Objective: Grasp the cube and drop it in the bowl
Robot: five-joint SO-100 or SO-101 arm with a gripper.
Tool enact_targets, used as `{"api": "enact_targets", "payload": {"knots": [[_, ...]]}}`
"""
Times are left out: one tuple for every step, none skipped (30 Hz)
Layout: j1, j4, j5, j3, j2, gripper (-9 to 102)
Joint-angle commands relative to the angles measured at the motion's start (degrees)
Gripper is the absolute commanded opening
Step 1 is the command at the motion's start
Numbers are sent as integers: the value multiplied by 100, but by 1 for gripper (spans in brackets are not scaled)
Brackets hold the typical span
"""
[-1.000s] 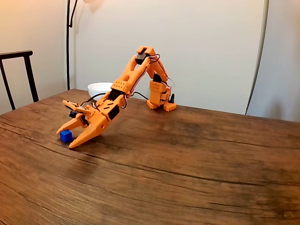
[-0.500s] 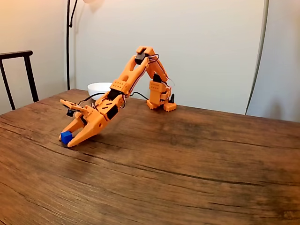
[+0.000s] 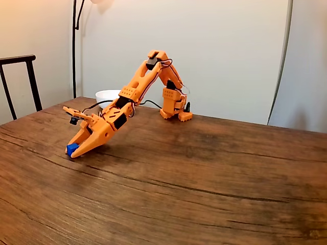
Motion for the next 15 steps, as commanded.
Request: {"api": "enact_targets", "payload": {"knots": [[-26, 88, -167, 18, -18, 8], [-26, 88, -185, 18, -18, 7], [-26, 88, -185, 18, -18, 6], [-26, 88, -185, 18, -18, 5], [-26, 88, -185, 18, -18, 5], [-26, 88, -176, 18, -18, 5], [-44, 88, -176, 18, -18, 4], [-62, 88, -176, 18, -18, 4], [-79, 88, -176, 18, -18, 4], [-88, 88, -149, 0, -9, 4], [-97, 88, -132, -35, 9, 4], [-97, 88, -123, -62, 53, 4], [-97, 88, -114, -79, 70, 4], [-97, 79, -114, -97, 88, 4], [-97, 44, -105, -114, 97, 4]]}}
